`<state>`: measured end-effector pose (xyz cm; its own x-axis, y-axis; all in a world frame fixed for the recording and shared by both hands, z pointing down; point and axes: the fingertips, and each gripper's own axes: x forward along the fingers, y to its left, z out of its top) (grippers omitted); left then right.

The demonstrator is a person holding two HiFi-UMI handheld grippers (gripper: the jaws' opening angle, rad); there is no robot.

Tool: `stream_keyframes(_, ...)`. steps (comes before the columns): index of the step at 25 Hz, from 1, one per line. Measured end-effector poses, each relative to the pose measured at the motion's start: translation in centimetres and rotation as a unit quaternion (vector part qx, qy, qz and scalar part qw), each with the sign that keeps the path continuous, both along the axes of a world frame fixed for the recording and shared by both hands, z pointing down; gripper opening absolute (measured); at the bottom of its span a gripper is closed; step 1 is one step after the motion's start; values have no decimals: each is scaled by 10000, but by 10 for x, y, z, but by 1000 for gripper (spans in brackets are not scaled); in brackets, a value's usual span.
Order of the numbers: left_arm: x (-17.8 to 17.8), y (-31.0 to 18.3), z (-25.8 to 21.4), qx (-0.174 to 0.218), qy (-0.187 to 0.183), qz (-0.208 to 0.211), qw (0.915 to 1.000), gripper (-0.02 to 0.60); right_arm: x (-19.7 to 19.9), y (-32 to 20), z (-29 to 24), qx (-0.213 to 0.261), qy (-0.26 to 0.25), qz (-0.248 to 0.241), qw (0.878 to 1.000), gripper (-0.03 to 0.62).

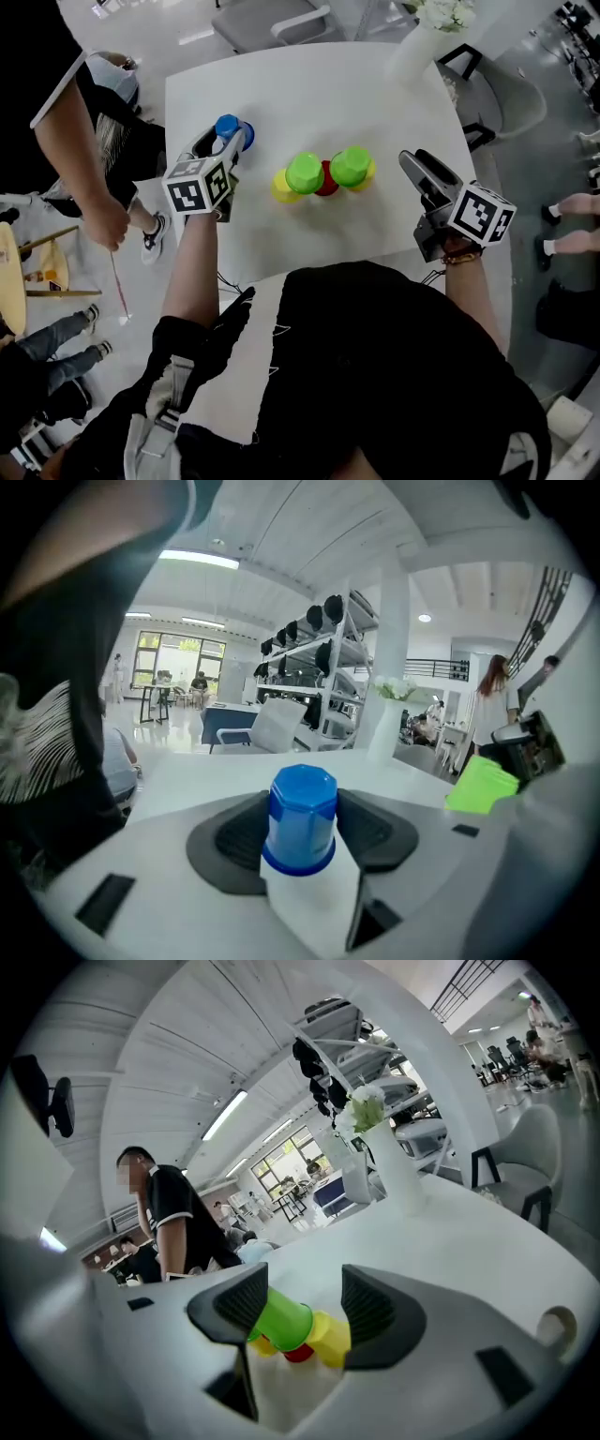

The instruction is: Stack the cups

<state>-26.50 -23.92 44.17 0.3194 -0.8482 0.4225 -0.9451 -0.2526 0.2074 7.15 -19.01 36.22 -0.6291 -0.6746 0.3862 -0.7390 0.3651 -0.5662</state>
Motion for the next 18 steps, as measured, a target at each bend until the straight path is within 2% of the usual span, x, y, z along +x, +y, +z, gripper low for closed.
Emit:
stream_keyframes(7, 19, 24, -29, 192, 21, 299, 9994, 233, -19, 10, -8, 248, -184, -188, 9993, 244)
stream_keyframes(14, 39, 34, -80, 594, 147, 487, 9969, 235, -29, 19, -15, 385, -405, -349, 9978, 236)
stream_keyframes(18, 77, 40, -109, 790, 32, 744, 9941, 235, -15, 16, -17, 458, -583, -475, 9961, 236)
